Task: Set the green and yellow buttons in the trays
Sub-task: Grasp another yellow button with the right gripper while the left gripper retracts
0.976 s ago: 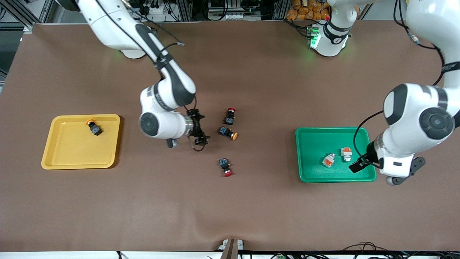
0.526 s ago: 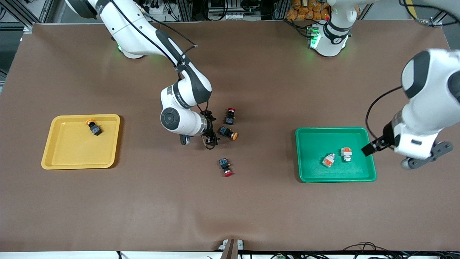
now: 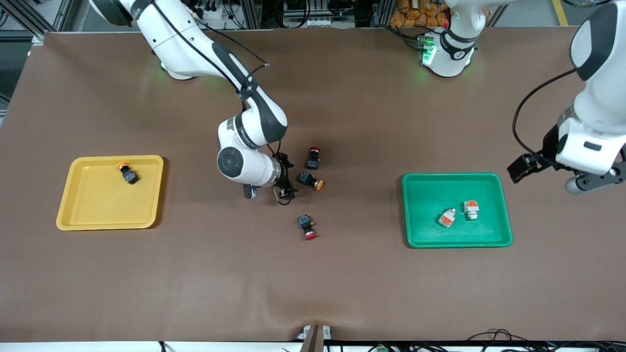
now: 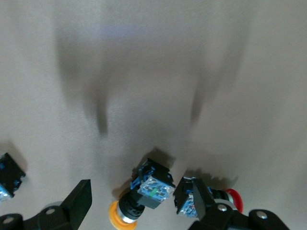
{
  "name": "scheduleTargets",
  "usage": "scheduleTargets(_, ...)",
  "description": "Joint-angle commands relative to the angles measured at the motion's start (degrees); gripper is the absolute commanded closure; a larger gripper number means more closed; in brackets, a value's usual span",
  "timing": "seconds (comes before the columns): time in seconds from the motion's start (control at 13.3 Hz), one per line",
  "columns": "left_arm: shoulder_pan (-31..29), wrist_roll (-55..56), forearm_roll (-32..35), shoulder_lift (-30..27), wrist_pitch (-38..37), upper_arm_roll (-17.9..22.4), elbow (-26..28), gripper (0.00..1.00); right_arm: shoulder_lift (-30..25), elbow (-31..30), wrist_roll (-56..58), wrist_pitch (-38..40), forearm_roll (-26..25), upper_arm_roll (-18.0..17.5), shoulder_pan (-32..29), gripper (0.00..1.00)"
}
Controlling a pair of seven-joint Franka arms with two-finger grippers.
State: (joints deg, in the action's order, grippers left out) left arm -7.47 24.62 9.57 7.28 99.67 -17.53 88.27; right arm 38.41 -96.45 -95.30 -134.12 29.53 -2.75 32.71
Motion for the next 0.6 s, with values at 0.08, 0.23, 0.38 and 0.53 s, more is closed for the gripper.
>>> scheduleTargets(0.08,-3.1,-8.3,-4.6,-2.6,-3.5,-0.1,-1.3,0.00,2.2,1.7,-1.0,-2.1,0.9,0.4,1.9,0.05)
scheduleTargets(0.23,0.3,-13.7,-7.0,-3.5,-3.6,4.3,-1.0,0.00,2.7,1.7,-1.0,-3.1,0.9,0.4,2.2,0.05)
scheduleTargets(0.38,11.3,-17.6,-7.3,-4.7,-7.5,16.2,-1.0,0.00,3.6,1.7,-1.5,-5.5,1.1,0.4,3.4,0.06)
scheduleTargets(0.53,11.1,-18.4,-8.4,-5.3,-9.8,16.8,-0.9,0.00,4.7,2.4,-3.2,-7.4,0.9,0.4,4.5,0.07)
